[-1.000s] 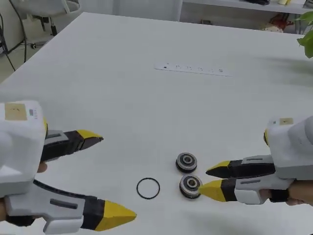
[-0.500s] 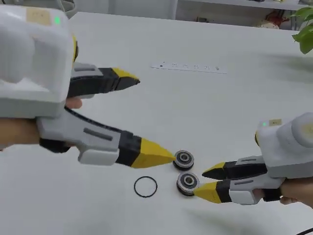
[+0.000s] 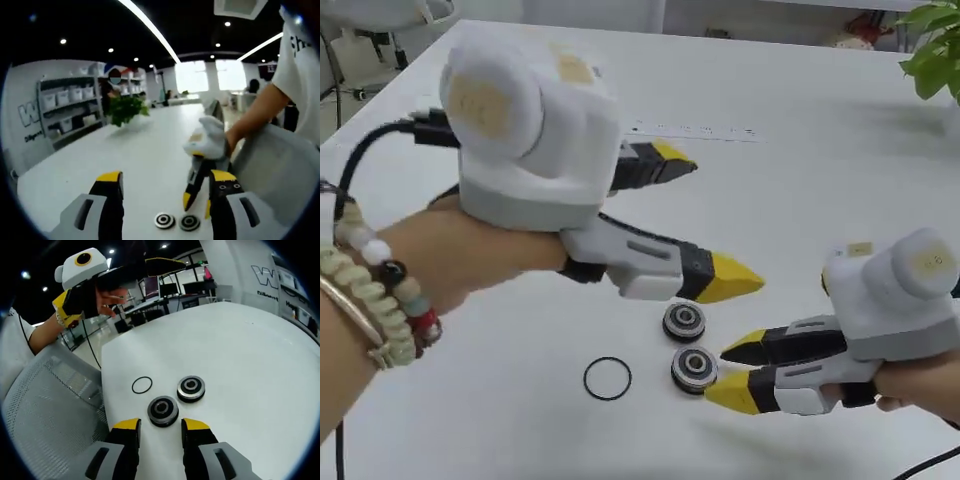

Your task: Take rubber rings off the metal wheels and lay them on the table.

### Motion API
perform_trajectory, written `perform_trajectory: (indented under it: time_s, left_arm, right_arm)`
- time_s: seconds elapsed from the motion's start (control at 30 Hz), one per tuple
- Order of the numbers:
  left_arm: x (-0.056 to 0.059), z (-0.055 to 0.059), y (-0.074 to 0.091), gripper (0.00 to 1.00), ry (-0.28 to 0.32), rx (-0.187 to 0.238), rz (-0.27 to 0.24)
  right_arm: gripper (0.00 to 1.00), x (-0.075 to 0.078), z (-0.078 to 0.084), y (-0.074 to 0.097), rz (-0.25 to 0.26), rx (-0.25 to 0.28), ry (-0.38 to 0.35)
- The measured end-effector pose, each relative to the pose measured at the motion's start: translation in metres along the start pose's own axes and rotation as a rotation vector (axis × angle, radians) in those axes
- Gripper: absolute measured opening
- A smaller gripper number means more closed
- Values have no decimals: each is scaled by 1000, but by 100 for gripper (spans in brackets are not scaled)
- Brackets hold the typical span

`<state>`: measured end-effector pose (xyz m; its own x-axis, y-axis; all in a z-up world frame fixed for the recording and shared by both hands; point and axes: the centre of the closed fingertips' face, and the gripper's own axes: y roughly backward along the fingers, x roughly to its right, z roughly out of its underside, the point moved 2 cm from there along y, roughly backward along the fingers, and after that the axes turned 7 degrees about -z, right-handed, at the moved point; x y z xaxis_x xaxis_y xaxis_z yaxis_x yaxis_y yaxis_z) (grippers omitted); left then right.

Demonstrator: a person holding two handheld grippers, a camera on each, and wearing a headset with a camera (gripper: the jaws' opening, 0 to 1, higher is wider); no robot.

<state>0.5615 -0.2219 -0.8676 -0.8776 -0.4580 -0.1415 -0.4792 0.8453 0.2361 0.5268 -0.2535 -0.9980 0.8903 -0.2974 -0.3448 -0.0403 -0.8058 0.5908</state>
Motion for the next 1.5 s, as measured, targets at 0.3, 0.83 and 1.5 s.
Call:
perform_trajectory:
  time_s: [0.3, 0.83, 1.5]
  left_arm:
    - [10, 55, -5, 60, 60, -126, 30]
    - [29, 107, -11, 42, 38, -251, 106]
    - [39, 118, -17, 23, 56, -281, 117]
  right_arm:
    - [30, 2, 4, -3, 5, -22, 11]
    - [26, 4, 5, -7, 22, -30, 61]
    - [18, 6, 7, -10, 43, -61, 148]
